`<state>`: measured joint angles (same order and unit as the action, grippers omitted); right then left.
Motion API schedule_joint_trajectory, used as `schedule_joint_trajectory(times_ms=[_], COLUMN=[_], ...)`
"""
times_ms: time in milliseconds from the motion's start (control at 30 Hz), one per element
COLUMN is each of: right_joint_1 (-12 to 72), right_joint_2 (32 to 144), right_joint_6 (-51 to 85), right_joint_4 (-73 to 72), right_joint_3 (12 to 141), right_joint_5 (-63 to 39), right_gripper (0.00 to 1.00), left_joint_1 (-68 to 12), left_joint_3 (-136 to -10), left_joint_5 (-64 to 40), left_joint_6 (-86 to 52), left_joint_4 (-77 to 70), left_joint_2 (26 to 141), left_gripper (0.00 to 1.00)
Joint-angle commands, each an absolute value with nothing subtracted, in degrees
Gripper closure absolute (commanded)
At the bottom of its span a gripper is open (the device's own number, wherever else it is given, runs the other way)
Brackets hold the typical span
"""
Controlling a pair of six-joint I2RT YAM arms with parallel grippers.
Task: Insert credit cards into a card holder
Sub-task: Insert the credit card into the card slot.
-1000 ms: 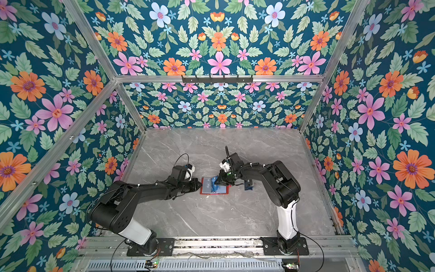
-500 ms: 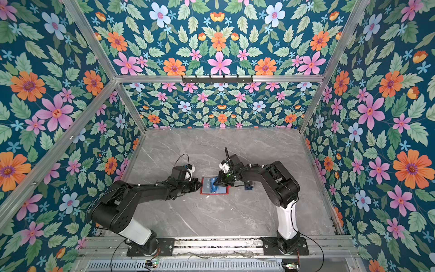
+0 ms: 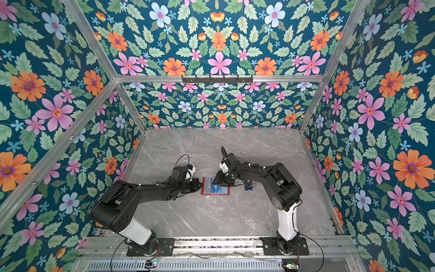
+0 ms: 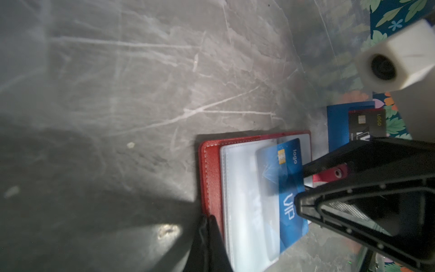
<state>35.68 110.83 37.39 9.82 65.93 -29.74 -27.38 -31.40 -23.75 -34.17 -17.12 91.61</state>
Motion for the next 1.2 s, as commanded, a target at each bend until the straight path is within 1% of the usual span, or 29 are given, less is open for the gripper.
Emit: schedule_joint_trajectory(times_ms=[0,133,333,500,733,833,1000,1167], right_joint_1=[36.25,37.02,38.22,39.15,40.31,40.73,41.18,41.33], right_joint_2=[110.14,109.37,108.77,108.97,111.32,112.4,113.54,114.51], right_joint_6=[35.99,35.26,33.59,32.79,32.0,31.82,31.64,31.21], right_joint_4=[15.79,18.46,23.02,26.6,31.68,33.21,34.54,35.04], right_joint_3=[67.11,68.39,70.42,71.87,75.22,76.19,77.13,77.76], right_joint_5=[-24.35,-20.85,-16.33,-11.92,-7.62,-6.45,-5.36,-6.4], right_gripper=[0.55,0.53,0.53,0.55,0.79,0.86,0.92,0.94], left_joint_1=[-27.33,-27.33,-27.34,-27.34,-27.42,-27.42,-27.42,-27.4], left_joint_3=[-31.11,-31.11,-31.11,-31.2,-31.2,-31.29,-31.37,-31.38], left_joint_5=[-22.83,-22.98,-23.03,-23.03,-22.98,-23.11,-23.19,-23.2], left_joint_6=[-33.93,-33.84,-33.74,-33.64,-33.66,-33.59,-33.57,-33.68], left_joint_4=[-12.1,-12.13,-12.04,-11.95,-11.95,-11.87,-11.94,-11.95], left_joint_2=[91.67,91.62,91.58,91.67,91.69,91.77,91.86,92.01], left_gripper=[1.0,1.0,1.0,1.0,1.0,1.0,1.0,1.0])
